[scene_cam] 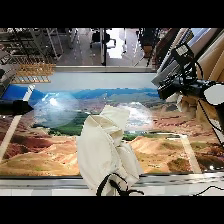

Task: Fold the clothes and pants, and hang the long-sleeved shirts on hangers.

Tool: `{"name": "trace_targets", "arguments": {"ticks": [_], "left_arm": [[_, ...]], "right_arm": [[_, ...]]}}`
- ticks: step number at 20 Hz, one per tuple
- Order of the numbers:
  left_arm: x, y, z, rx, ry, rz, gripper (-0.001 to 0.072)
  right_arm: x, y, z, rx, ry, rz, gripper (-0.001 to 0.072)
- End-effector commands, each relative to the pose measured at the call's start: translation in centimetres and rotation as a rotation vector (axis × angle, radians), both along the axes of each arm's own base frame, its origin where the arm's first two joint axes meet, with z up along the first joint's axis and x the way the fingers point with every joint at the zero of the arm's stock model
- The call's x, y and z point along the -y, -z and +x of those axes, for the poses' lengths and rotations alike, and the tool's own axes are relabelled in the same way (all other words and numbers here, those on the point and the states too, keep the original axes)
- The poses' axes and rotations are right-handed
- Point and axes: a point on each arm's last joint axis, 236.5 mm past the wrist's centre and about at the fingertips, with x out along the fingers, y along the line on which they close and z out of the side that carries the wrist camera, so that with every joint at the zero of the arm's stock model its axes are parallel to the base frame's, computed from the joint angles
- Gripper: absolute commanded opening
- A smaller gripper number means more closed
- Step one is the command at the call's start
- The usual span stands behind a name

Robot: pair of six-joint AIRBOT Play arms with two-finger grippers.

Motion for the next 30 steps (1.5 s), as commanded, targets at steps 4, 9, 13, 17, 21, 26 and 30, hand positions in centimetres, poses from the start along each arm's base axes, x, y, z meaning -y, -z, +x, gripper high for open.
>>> {"name": "trace_targets", "arguments": {"ticks": [4, 9, 13, 17, 21, 26, 30], "left_arm": [[0.0, 0.0, 0.0, 0.001, -0.001, 0.001, 0.0018], [0.0, 0.0, 0.0, 0.001, -0.001, 0.000, 0.0018], [1.0, -1.4, 1.2, 0.063, -0.007, -0.062, 0.0018], [3.4, -3.3, 1.7, 0.112, 0.015, -0.188, 0.0019], [5.8, -3.0, 0.9, 0.078, 0.085, -0.200, 0.0537], [13.1, 3.3, -4.6, -0.189, 0.285, -0.199, 0.0668], [15.1, 15.4, -10.7, -0.430, 0.350, 0.226, 0.0608]], "right_arm": [[0.0, 0.0, 0.0, 0.000, -0.001, 0.001, 0.0087], [0.0, 0.0, 0.0, 0.000, -0.001, 0.001, 0.0087], [0.0, 0.0, 0.0, 0.000, -0.001, 0.001, 0.0087], [-0.1, -0.7, 0.4, 0.034, 0.005, 0.013, 0.0087], [-2.5, -5.4, 1.6, 0.156, 0.017, 0.294, 0.0087], [-4.9, -5.6, 0.5, 0.087, -0.036, 0.437, 0.0085], [-6.2, -1.3, -2.4, -0.119, -0.101, 0.368, 0.0069]]}}
